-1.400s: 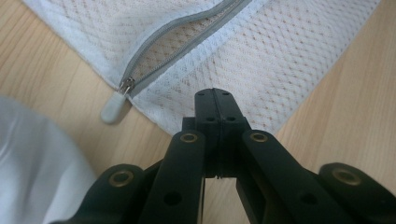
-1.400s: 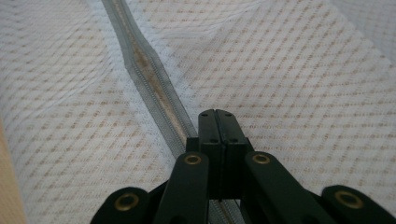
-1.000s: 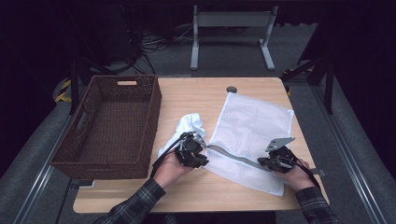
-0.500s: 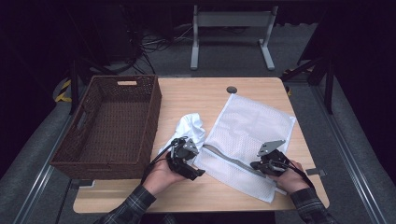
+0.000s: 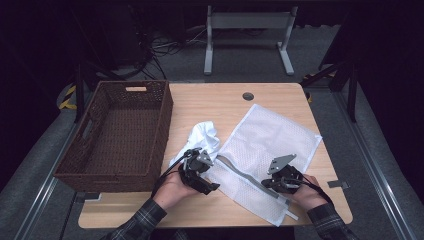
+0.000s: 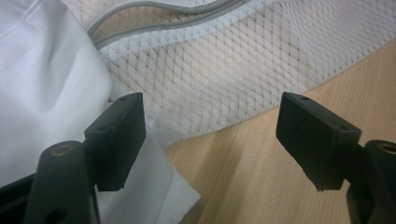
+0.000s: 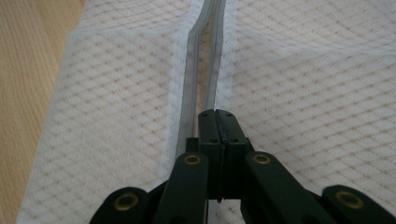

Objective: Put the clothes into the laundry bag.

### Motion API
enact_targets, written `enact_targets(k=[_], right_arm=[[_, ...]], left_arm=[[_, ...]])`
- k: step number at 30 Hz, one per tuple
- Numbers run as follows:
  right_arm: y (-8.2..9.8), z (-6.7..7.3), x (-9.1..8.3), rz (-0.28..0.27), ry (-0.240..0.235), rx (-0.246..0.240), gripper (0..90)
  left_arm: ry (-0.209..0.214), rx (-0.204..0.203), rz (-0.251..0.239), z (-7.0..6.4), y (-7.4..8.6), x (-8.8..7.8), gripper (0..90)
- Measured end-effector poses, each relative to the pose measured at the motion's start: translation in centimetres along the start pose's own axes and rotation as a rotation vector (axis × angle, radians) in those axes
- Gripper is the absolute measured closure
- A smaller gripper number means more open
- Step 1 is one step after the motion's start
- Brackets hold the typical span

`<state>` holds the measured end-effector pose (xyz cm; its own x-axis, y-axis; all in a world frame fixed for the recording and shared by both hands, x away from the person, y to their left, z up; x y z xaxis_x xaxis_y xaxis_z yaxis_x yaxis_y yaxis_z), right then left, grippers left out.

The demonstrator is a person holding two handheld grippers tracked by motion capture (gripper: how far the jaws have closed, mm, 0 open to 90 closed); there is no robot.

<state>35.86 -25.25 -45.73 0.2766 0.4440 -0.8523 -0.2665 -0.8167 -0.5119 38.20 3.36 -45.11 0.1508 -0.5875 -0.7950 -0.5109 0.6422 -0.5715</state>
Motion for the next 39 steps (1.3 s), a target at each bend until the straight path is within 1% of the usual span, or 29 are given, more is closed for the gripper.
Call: enact_targets(k=[3, 4, 6, 7, 8, 10, 11, 12, 14, 15, 17, 19, 22, 24, 26, 29, 31, 36, 39], right_arm=[[-0.3, -0.2, -0.4, -0.031, 0.026, 0.015, 86.9], [-0.4, -0.3, -0.5, -0.048, 0.040, 0.024, 84.9], [-0.7, -0.4, -0.8, -0.078, 0.042, 0.038, 82.0], [-0.8, -0.5, -0.8, -0.087, 0.048, 0.038, 78.7], [-1.0, -0.6, -0.7, -0.099, 0.056, 0.043, 77.1], [-1.4, -0.7, -0.6, -0.110, 0.053, 0.049, 72.6], [-1.6, -0.7, -0.4, -0.113, 0.061, 0.052, 71.4], [-1.8, -0.8, -0.2, -0.115, 0.055, 0.051, 69.4], [-2.1, -1.0, 0.3, -0.119, 0.061, 0.051, 63.8], [-2.3, -1.0, 0.6, -0.116, 0.056, 0.056, 63.6], [-2.5, -1.2, 1.1, -0.112, 0.045, 0.060, 60.1], [-2.6, -1.3, 1.5, -0.105, 0.046, 0.059, 58.1], [-2.5, -1.4, 1.9, -0.104, 0.045, 0.063, 53.2], [-2.4, -1.5, 2.2, -0.099, 0.044, 0.070, 51.6], [-2.4, -1.5, 2.4, -0.097, 0.039, 0.067, 49.8], [-2.3, -1.5, 2.6, -0.080, 0.050, 0.066, 54.8], [-2.3, -1.5, 2.5, -0.083, 0.045, 0.070, 62.9], [-2.1, -1.9, 2.4, -0.083, 0.060, 0.098, 82.4], [-2.0, -2.0, 2.4, -0.080, 0.067, 0.106, 86.9]], left_arm=[[0.000, 0.005, 0.001, 0.1, 0.0, 0.0, 25.0], [-0.001, 0.000, -0.001, 0.1, 0.0, 0.0, 25.0], [0.002, 0.002, 0.001, 0.1, 0.0, 0.1, 25.0], [-0.002, 0.004, 0.011, 0.1, 0.0, 0.1, 25.0], [0.002, -0.001, 0.005, 0.1, 0.0, 0.2, 25.1], [0.001, 0.000, 0.012, 0.0, 0.0, 0.2, 25.0], [-0.001, 0.006, 0.015, 0.0, 0.0, 0.2, 25.0], [0.000, 0.009, 0.015, 0.0, -0.1, 0.2, 25.0], [0.003, 0.012, 0.014, 0.0, -0.1, 0.3, 25.0], [0.000, 0.013, 0.014, 0.0, -0.1, 0.3, 25.0], [0.002, 0.013, 0.011, 0.0, -0.1, 0.3, 24.9], [0.005, 0.010, 0.011, 0.0, 0.0, 0.3, 24.9], [0.002, 0.018, 0.013, 0.1, -0.1, 0.3, 24.8], [0.003, 0.019, 0.014, 0.1, -0.1, 0.3, 24.7], [0.004, 0.014, 0.014, 0.0, 0.0, 0.4, 24.6], [0.002, 0.013, 0.009, 0.0, -0.1, 0.4, 24.4], [0.001, 0.013, 0.009, -0.1, -0.1, 0.3, 24.4], [0.003, 0.013, 0.007, 0.0, -0.1, 0.2, 24.3], [0.000, 0.004, -0.003, 0.0, 0.0, 0.2, 24.3]])
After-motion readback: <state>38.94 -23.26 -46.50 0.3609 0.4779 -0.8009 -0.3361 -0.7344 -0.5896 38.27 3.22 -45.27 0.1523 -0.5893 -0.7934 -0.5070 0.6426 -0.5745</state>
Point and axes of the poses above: each handheld gripper's, and its own axes: x roughly forward along the jaws, y roughly out of its underside, z roughly to its left, the point moved 2 cm from there along x, roughly forward along the jaws, and after that the axes turned 8 degrees about -x, right-handed, at the moved point
